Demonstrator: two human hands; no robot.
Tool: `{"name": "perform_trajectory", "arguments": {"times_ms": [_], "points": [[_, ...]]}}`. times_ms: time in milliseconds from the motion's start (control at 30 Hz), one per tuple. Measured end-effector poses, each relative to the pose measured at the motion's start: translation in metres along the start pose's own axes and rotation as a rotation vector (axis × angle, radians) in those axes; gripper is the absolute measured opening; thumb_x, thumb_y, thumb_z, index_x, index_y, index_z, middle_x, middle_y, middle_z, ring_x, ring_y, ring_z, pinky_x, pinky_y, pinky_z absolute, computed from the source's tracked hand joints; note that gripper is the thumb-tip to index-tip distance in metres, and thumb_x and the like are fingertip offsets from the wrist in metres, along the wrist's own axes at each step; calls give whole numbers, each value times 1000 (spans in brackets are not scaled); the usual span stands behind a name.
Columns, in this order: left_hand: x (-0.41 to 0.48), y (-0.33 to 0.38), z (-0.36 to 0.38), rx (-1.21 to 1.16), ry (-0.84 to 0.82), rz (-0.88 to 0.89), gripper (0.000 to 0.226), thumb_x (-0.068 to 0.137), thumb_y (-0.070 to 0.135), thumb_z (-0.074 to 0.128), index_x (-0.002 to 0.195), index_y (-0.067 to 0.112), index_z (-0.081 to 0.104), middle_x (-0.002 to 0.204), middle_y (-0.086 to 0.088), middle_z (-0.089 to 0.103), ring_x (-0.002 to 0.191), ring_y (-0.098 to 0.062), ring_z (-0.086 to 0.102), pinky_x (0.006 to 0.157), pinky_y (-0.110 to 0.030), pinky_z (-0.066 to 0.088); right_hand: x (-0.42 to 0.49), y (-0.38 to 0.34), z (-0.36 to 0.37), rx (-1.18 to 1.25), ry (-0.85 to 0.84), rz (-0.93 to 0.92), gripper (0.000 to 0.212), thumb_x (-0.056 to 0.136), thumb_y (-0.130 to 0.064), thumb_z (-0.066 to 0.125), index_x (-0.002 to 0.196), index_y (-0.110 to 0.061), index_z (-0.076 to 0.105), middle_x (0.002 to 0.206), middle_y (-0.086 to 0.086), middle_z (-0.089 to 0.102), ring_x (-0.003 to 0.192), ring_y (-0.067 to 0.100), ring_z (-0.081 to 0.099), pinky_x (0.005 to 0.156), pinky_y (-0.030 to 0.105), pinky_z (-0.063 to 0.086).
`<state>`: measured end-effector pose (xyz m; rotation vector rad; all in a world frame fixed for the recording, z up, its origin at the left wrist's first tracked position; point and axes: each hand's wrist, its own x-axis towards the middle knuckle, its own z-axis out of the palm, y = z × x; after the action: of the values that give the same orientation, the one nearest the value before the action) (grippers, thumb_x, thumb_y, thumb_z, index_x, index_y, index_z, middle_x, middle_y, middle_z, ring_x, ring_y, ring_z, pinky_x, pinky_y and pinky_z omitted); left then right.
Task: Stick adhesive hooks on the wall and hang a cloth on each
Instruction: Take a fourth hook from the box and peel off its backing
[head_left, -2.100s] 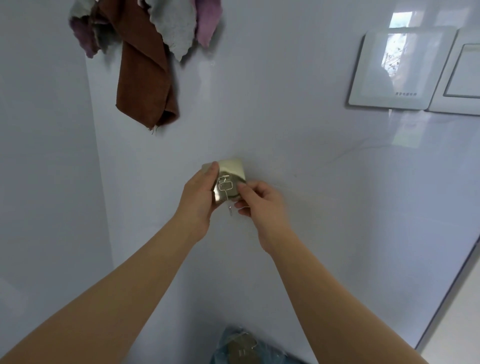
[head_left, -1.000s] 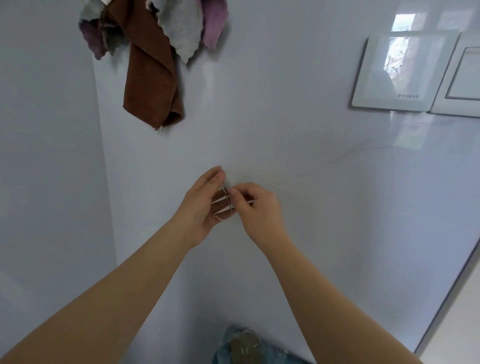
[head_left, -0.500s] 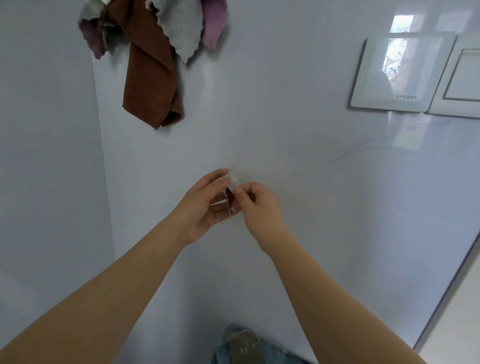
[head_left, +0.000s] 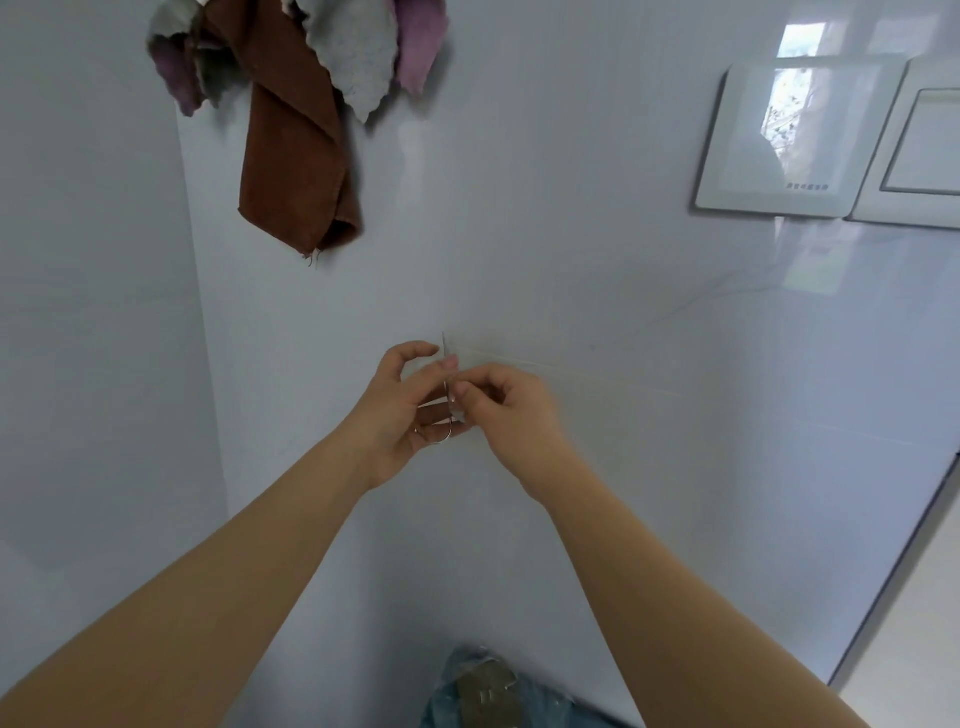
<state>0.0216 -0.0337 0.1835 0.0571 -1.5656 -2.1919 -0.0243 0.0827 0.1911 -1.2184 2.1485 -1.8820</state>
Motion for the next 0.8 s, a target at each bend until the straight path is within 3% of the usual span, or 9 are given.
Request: {"name": "perform_trajectory", "arguments": {"times_ms": [67,167,267,433,567,700,800], "points": [[0,1,0,3,-35,-9,10,91,18,55,97,21,48,81,-5,64,68,-18,64,69,-32,59,0,1,1,11,-2,17,21,92,-13,55,74,-22,62,71,-8,61,73,9,59,72,22,51],[-1,3,0,6,-99,-21,16,91,16,53,106,21,51,83,-5,67,69,-18,64,67,-32,60,0,2,4,60,-26,39,23,93,-12,53,73,-23,60,71,-6,60,76,14,59,84,38,54],[0,3,-1,-16,-148,-29,23,92,12,51,112,24,54,89,-8,64,73,-21,60,63,-30,58,0,3,3,99,-43,46,24,93,-10,52,73,-20,59,71,-3,59,77,17,59,87,46,53],[0,1,-5,-17,-220,-39,35,75,16,62,109,24,56,84,-7,60,72,-21,58,67,-31,58,1,8,1,142,-78,40,24,93,-6,51,74,-17,59,70,-2,59,70,11,59,82,38,54],[2,-1,-8,-38,-207,-43,21,91,10,50,106,24,55,81,-9,63,62,-18,64,70,-36,59,1,10,-3,208,-64,60,26,95,-4,46,73,-13,56,69,0,59,61,5,60,66,21,55],[3,-3,-7,-34,-196,-39,22,90,14,51,109,24,55,91,-13,64,73,-24,65,78,-41,59,2,12,-4,280,-22,110,24,95,-4,45,74,-10,53,73,5,57,69,17,57,73,33,54],[2,-4,-3,2,-174,-25,22,90,12,53,108,24,55,88,-12,64,71,-24,65,68,-36,60,1,13,-2,218,-14,114,21,96,-9,46,76,-14,53,79,7,58,76,19,57,80,38,52]]}}
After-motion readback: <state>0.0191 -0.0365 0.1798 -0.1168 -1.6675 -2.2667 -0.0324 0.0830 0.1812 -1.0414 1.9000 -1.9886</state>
